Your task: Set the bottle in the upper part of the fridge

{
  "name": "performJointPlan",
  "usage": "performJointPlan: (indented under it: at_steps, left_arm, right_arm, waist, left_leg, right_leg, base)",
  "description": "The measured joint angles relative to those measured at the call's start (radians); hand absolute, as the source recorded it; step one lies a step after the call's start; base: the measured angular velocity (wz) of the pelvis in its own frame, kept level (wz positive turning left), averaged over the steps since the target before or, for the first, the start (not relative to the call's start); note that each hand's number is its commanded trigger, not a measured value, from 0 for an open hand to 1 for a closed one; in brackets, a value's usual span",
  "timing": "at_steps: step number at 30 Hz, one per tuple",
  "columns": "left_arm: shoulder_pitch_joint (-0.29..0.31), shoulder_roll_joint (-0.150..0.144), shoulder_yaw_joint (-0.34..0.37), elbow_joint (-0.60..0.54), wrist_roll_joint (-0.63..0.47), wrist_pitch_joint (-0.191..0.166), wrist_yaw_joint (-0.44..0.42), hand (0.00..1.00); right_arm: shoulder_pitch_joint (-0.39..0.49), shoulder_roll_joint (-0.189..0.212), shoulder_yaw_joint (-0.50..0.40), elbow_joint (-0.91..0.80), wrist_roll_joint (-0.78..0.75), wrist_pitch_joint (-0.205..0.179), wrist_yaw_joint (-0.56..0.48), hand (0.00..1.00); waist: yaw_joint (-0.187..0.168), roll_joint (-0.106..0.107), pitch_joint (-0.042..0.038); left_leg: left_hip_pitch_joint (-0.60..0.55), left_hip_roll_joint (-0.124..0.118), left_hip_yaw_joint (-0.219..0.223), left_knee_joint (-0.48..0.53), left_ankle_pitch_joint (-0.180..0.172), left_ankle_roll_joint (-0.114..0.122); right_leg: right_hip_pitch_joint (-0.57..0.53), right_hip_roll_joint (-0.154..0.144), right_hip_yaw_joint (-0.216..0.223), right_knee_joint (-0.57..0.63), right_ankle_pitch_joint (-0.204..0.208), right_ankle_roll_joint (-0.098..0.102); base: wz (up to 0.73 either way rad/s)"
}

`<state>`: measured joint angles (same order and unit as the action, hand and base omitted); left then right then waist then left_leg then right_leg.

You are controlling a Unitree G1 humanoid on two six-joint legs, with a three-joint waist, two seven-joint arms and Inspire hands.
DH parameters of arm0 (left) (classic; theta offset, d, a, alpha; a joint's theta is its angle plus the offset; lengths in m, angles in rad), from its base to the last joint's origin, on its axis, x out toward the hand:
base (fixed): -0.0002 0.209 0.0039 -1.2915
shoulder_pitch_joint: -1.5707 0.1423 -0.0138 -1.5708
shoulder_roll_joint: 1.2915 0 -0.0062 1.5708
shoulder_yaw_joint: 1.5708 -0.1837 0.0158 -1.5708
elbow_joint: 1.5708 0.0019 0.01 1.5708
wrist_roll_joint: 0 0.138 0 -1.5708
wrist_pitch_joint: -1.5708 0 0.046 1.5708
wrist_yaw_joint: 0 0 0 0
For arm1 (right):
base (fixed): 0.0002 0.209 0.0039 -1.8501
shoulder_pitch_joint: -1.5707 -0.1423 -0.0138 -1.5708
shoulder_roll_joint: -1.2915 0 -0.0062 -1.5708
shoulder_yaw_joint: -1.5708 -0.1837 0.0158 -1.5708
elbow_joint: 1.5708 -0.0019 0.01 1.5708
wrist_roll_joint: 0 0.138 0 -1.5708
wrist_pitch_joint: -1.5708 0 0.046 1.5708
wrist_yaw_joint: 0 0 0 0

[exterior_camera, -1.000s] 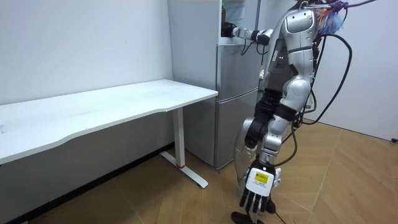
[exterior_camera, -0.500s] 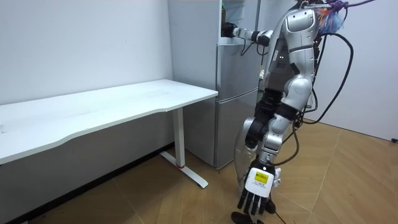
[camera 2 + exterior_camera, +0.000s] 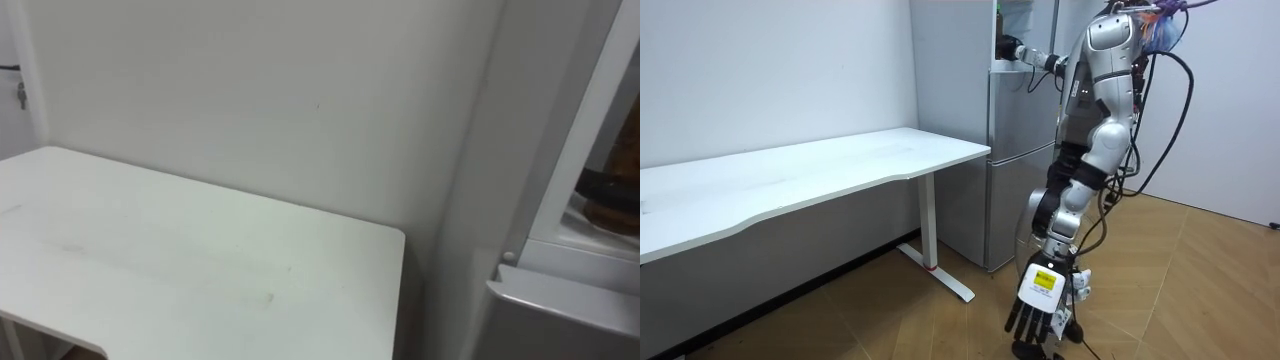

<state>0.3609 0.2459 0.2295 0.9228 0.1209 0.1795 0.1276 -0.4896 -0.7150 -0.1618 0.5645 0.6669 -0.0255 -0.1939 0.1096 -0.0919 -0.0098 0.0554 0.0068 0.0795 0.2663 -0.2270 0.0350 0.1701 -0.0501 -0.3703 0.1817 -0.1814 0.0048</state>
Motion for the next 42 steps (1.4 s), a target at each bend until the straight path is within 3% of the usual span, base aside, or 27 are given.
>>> performJointPlan:
  at_steps: [10,17,22,32,35,39,42]
  left_arm:
    - [0.006,0.000,-0.016,0.002,-0.003,-0.033,0.000,0.00]
    - [0.027,-0.004,-0.038,0.014,-0.009,-0.035,0.019,0.00]
    - [0.028,-0.004,-0.059,0.015,-0.019,-0.035,0.023,0.00]
    - [0.018,-0.037,-0.070,0.050,-0.029,-0.073,0.021,0.00]
    - [0.016,-0.037,-0.070,0.064,-0.030,-0.082,0.021,0.00]
    - [0.014,-0.038,-0.070,0.083,-0.032,-0.104,0.021,0.00]
    - [0.013,-0.044,-0.070,0.100,-0.031,-0.130,0.021,0.00]
  right_arm:
    - [0.132,0.009,0.000,-0.230,-0.005,-0.006,-0.100,0.00]
    - [0.230,0.074,0.000,-0.423,-0.016,-0.006,-0.178,0.00]
    - [0.285,0.120,0.000,-0.524,-0.049,-0.006,-0.231,0.00]
    - [0.361,0.214,-0.015,-0.768,-0.080,-0.024,-0.286,0.00]
    - [0.376,0.241,-0.018,-0.804,-0.080,-0.030,-0.286,0.00]
    - [0.393,0.242,-0.020,-0.823,-0.083,-0.050,-0.286,0.00]
    - [0.455,0.242,-0.021,-0.898,-0.093,-0.053,-0.287,0.00]
  waist:
    - [-0.010,0.010,-0.0004]
    - [-0.026,0.017,0.0027]
    - [-0.045,0.022,0.0033]
    - [-0.061,0.067,0.0024]
    - [-0.069,0.066,0.0024]
    - [-0.083,0.060,0.0029]
    - [-0.083,0.053,0.0041]
  left_leg:
    - [-0.002,0.002,0.020,-0.005,0.001,0.000]
    - [0.010,0.006,0.056,-0.021,0.001,0.000]
    - [0.010,0.003,0.059,-0.029,0.002,0.001]
    - [-0.009,0.003,0.076,-0.037,0.002,0.002]
    - [-0.009,0.006,0.081,-0.041,0.002,0.001]
    - [-0.006,0.006,0.084,-0.045,0.002,0.001]
    - [-0.004,0.006,0.090,-0.048,0.002,0.001]
  right_leg:
    - [-0.011,0.000,0.013,0.001,0.000,0.000]
    - [-0.022,0.000,0.039,0.003,0.000,0.000]
    - [-0.029,-0.002,0.045,0.003,0.000,0.001]
    - [-0.063,0.000,0.068,0.005,0.001,0.002]
    - [-0.067,0.001,0.070,0.006,0.001,0.002]
    - [-0.068,0.001,0.074,0.006,0.001,0.002]
    - [-0.072,0.002,0.085,0.006,0.001,0.002]
  base:
    - [-0.05]
    - [-0.15]
    - [-0.04]
    - [-0.06]
    - [-0.05]
    - [-0.03]
    - [-0.09]
